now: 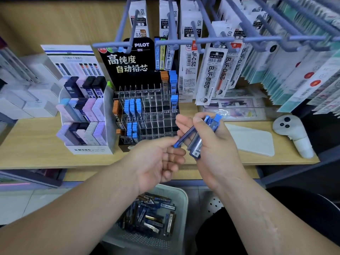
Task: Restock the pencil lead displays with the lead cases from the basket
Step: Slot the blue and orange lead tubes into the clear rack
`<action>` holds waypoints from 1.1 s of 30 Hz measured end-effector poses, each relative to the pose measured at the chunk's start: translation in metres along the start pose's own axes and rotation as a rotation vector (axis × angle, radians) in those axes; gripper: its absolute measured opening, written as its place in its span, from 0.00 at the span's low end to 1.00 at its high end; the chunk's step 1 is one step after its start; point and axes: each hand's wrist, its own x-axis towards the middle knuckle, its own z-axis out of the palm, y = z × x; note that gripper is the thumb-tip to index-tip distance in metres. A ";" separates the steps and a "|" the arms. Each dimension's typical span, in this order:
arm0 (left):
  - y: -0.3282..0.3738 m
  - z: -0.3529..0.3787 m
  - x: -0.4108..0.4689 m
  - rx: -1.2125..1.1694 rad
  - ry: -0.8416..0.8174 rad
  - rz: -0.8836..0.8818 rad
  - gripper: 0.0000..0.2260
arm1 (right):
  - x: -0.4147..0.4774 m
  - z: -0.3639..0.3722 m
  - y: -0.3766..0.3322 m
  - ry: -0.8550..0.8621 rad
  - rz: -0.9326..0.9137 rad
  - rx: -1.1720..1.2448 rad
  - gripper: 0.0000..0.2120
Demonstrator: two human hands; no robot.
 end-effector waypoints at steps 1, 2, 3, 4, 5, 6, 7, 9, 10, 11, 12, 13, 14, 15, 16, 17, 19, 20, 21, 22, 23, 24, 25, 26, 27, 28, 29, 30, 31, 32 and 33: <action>0.001 -0.001 0.001 -0.028 0.008 0.007 0.14 | 0.000 0.000 0.000 0.006 0.003 0.014 0.03; 0.003 -0.001 0.001 -0.062 0.023 0.026 0.13 | 0.000 0.001 0.000 0.019 0.005 0.033 0.03; 0.006 -0.002 0.002 -0.096 0.045 0.057 0.12 | 0.000 0.001 0.000 0.038 0.011 0.058 0.04; 0.009 -0.004 0.003 -0.122 0.073 0.099 0.11 | 0.001 0.001 -0.001 0.059 0.020 0.085 0.04; 0.013 -0.006 0.005 -0.132 0.101 0.149 0.10 | 0.001 0.001 -0.001 0.077 0.032 0.108 0.05; 0.016 -0.008 0.006 -0.123 0.127 0.208 0.10 | 0.001 0.000 -0.002 0.095 0.047 0.123 0.05; 0.020 -0.010 0.008 -0.102 0.152 0.274 0.10 | 0.002 0.000 -0.003 0.112 0.062 0.130 0.05; 0.027 -0.015 0.013 -0.057 0.225 0.411 0.08 | 0.003 -0.002 -0.004 0.142 0.089 0.128 0.06; 0.030 -0.019 0.015 -0.032 0.281 0.478 0.07 | 0.003 -0.003 -0.005 0.156 0.100 0.122 0.06; 0.034 -0.022 0.018 0.005 0.342 0.546 0.05 | 0.003 -0.004 -0.005 0.169 0.109 0.116 0.07; 0.038 -0.026 0.022 0.060 0.398 0.614 0.03 | 0.004 -0.005 -0.005 0.179 0.116 0.112 0.07; 0.042 -0.028 0.026 0.126 0.440 0.679 0.02 | 0.004 -0.005 -0.005 0.183 0.122 0.110 0.07; 0.046 -0.031 0.030 0.205 0.472 0.734 0.03 | 0.004 -0.005 -0.005 0.186 0.127 0.108 0.07; 0.050 -0.033 0.033 0.295 0.497 0.777 0.04 | 0.004 -0.004 -0.005 0.187 0.131 0.106 0.07; 0.053 -0.034 0.037 0.395 0.523 0.810 0.05 | 0.004 -0.004 -0.004 0.188 0.135 0.102 0.07; 0.056 -0.035 0.039 0.495 0.544 0.840 0.05 | 0.004 -0.004 -0.004 0.186 0.138 0.098 0.06; 0.063 -0.034 0.042 0.681 0.559 0.919 0.07 | 0.005 -0.004 -0.004 0.179 0.140 0.091 0.06; 0.066 -0.032 0.043 0.775 0.560 0.967 0.06 | 0.005 -0.005 -0.004 0.175 0.141 0.090 0.06; 0.069 -0.030 0.043 0.869 0.562 1.009 0.05 | 0.005 -0.004 -0.004 0.171 0.142 0.086 0.06; 0.072 -0.027 0.043 0.952 0.564 1.047 0.05 | 0.005 -0.005 -0.004 0.168 0.142 0.081 0.06; 0.075 -0.024 0.043 1.014 0.563 1.079 0.05 | 0.005 -0.005 -0.004 0.167 0.143 0.075 0.06; 0.079 -0.021 0.043 1.056 0.557 1.096 0.06 | 0.006 -0.005 -0.004 0.166 0.144 0.070 0.06; 0.084 -0.019 0.042 1.087 0.548 1.093 0.06 | 0.006 -0.005 -0.003 0.167 0.146 0.066 0.06; 0.089 -0.017 0.041 1.117 0.535 1.067 0.06 | 0.006 -0.005 -0.003 0.170 0.151 0.060 0.06; 0.095 -0.016 0.040 1.148 0.519 1.030 0.06 | 0.007 -0.005 -0.003 0.173 0.156 0.054 0.06; 0.101 -0.017 0.039 1.183 0.503 0.992 0.06 | 0.007 -0.005 -0.004 0.175 0.162 0.049 0.06; 0.105 -0.017 0.038 1.222 0.487 0.965 0.06 | 0.007 -0.006 -0.004 0.174 0.164 0.047 0.06; 0.107 -0.016 0.038 1.259 0.472 0.952 0.06 | 0.007 -0.006 -0.004 0.170 0.166 0.049 0.06; 0.107 -0.015 0.038 1.289 0.459 0.952 0.06 | 0.007 -0.006 -0.004 0.165 0.168 0.053 0.05; 0.106 -0.013 0.039 1.314 0.450 0.957 0.06 | 0.006 -0.006 -0.005 0.158 0.172 0.059 0.05; 0.102 -0.011 0.041 1.329 0.446 0.965 0.06 | 0.006 -0.005 -0.005 0.149 0.179 0.064 0.05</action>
